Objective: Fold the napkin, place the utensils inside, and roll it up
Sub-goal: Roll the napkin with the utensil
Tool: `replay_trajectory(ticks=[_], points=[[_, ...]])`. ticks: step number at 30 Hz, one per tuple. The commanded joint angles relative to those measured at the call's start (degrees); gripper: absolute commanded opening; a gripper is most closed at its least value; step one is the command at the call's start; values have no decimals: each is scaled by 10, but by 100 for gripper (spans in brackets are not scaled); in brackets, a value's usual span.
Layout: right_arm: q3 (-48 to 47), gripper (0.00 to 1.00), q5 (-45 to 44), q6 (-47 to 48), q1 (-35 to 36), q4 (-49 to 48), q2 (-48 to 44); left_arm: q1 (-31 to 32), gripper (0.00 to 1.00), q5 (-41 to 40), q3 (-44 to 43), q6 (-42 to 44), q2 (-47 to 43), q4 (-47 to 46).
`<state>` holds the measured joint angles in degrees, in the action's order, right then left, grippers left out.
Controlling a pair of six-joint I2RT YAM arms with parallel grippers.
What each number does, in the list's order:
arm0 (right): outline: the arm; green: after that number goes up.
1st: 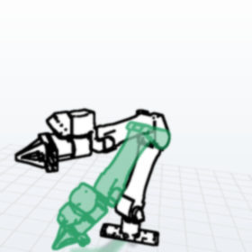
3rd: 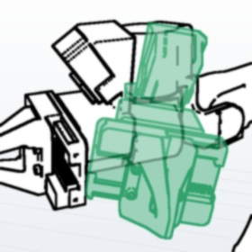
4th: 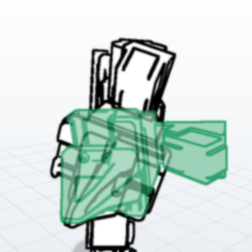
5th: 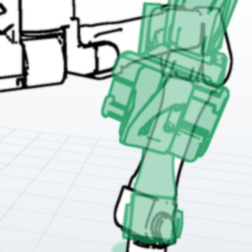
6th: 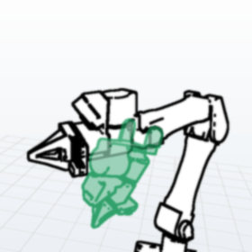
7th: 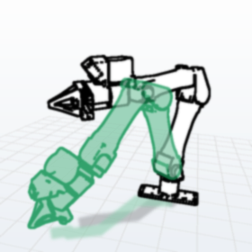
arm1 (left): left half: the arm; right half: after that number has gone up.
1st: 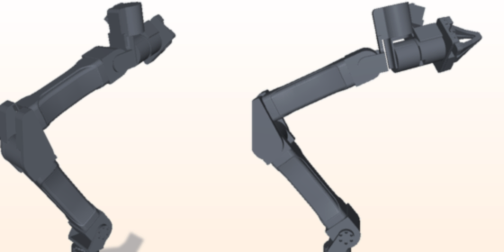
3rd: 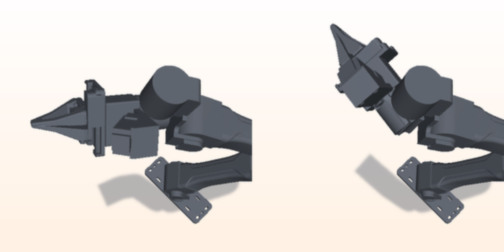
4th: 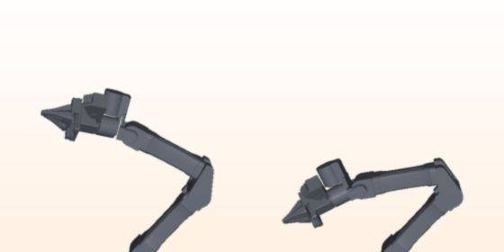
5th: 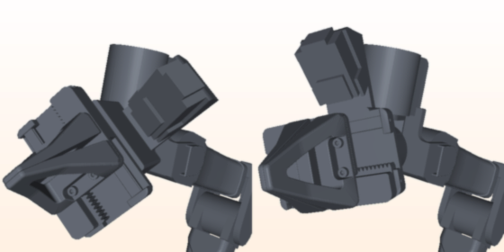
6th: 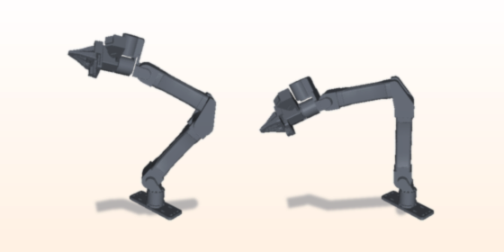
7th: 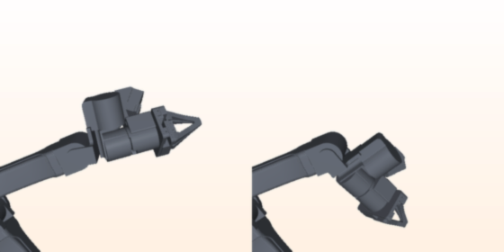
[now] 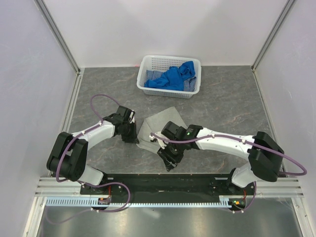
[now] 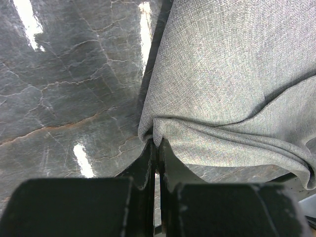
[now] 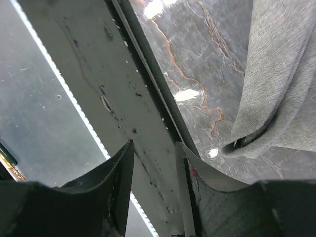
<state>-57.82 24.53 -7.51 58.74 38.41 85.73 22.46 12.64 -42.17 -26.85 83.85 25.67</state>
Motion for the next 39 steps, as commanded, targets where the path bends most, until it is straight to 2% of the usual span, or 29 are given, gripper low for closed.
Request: replay_trajectory(ticks=[1, 8, 19, 25, 39], points=[[2, 47, -13, -23, 0, 0, 23, -2, 2, -1, -17, 24, 3, 1], [-14, 46, -70, -9, -20, 24, 54, -3, 2, -2, -16, 25, 1, 1], [-23, 43, -92, 5, -71, 12, 54, -3, 2, -3, -18, 27, 3, 1], [-29, 32, -111, -9, -89, 3, 54, -2, 2, -3, -18, 28, 5, 2], [-15, 22, -162, -7, -131, -25, 73, -2, 2, -3, -19, 29, 10, 1]])
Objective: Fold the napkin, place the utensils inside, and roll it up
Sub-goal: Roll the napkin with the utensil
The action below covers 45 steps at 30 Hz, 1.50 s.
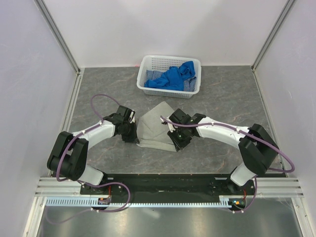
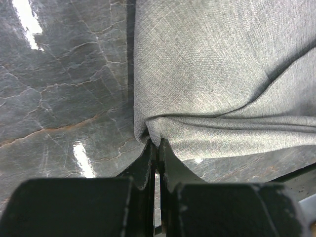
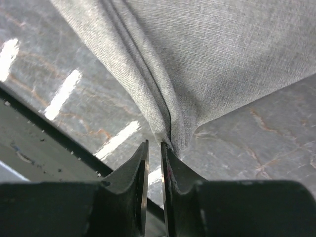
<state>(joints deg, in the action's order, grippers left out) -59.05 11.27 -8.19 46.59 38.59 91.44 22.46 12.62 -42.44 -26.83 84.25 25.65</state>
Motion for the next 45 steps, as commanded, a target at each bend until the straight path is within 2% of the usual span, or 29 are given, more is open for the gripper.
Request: replay_trajectory(ticks=[1, 9, 11, 17, 19, 21, 25, 27, 30, 34, 40, 45], points=[[-1, 22, -29, 1, -12, -30, 22, -3, 2, -3, -15, 28, 6, 2], [-6, 21, -25, 7, -32, -55, 52, -2, 2, -2, -16, 28, 7, 1], [-12, 23, -9, 12, -32, -54, 43, -2, 2, -3, -16, 28, 7, 3], [-52, 39, 8, 46, -13, -32, -17, -3, 2, 3, -24, 27, 7, 16], [-63, 49, 8, 57, -2, -28, -27, -3, 2, 3, -23, 27, -2, 18], [-70, 60, -6, 77, 24, -34, -26, -3, 2, 5, -25, 27, -7, 19], [-65, 75, -69, 121, 78, -73, -9, -5, 2, 5, -29, 27, -15, 20], [-49, 79, -109, 145, 107, -122, -5, -10, 2, 8, -31, 27, -12, 20], [-14, 81, -154, 178, 128, -205, -8, -15, 2, 18, -33, 28, -2, 19], [16, 80, -125, 227, 140, -295, -1, -17, 2, 28, -34, 27, 4, 19], [3, 77, -101, 267, 142, -325, 57, -22, 2, 36, -35, 30, 4, 19], [-5, 76, -137, 281, 142, -339, 91, -23, 2, 41, -36, 31, 7, 19]])
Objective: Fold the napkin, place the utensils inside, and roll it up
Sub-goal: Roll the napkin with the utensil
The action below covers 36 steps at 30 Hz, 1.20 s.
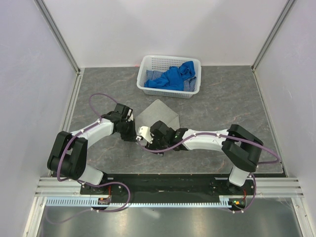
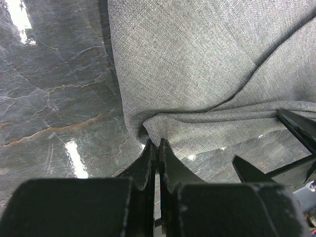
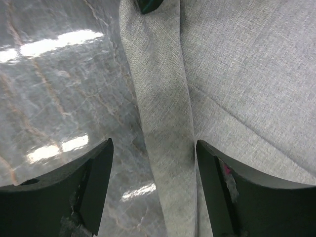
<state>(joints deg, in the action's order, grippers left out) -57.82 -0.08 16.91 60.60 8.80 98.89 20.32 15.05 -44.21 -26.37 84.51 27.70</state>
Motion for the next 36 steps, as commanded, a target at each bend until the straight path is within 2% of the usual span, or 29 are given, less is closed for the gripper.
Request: replay_trajectory(ticks=[1, 7, 10, 11, 15, 18, 20, 21, 22, 28, 36], points=[[-19, 76, -27, 34, 1, -46, 21, -3, 2, 17, -18, 26, 6, 0], [-47, 73, -1, 43, -15, -27, 62, -3, 2, 23, -22, 32, 8, -1], [-64, 62, 42, 42, -28, 10, 79, -3, 2, 24, -23, 33, 6, -1], [-69, 55, 54, 40, -32, 23, 87, -3, 2, 24, -23, 34, 7, -1], [-87, 44, 109, 26, -50, 82, 108, -3, 2, 28, -27, 37, 0, -7], [-100, 37, 191, 1, -71, 130, 132, -4, 16, 17, -25, 36, -21, -16], [-104, 33, 223, -12, -76, 152, 140, -4, 41, -4, -21, 33, -47, -19], [-108, 32, 254, -23, -82, 160, 147, -4, 56, -12, -18, 32, -57, -20], [-110, 30, 268, -28, -84, 167, 151, -5, 61, -17, -11, 27, -65, -20], [-127, 29, 360, -72, -96, 199, 167, -4, 76, -27, 40, -6, -137, -39], [-165, 29, 383, -111, -114, 235, 187, -4, 78, 2, 118, -70, -196, -46]])
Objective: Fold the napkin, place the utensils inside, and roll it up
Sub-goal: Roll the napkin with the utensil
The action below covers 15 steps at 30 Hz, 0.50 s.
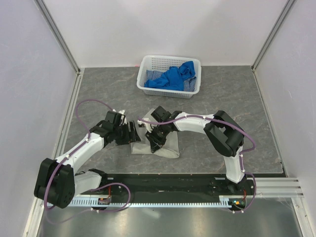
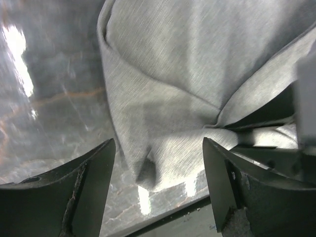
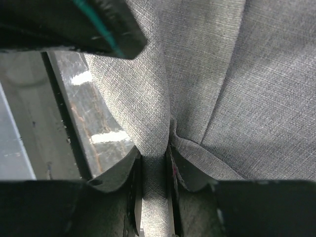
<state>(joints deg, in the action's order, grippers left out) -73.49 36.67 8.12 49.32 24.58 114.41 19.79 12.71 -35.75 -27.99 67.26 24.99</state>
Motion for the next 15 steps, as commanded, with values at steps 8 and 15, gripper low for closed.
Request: replay_trajectory(ticks=[8, 15], points=[[-34, 29, -8, -36, -4, 91, 45, 2, 74, 47, 82, -94, -36, -51], [-47, 30, -24, -40, -5, 93, 47, 2, 44, 81, 121, -123, -26, -98]])
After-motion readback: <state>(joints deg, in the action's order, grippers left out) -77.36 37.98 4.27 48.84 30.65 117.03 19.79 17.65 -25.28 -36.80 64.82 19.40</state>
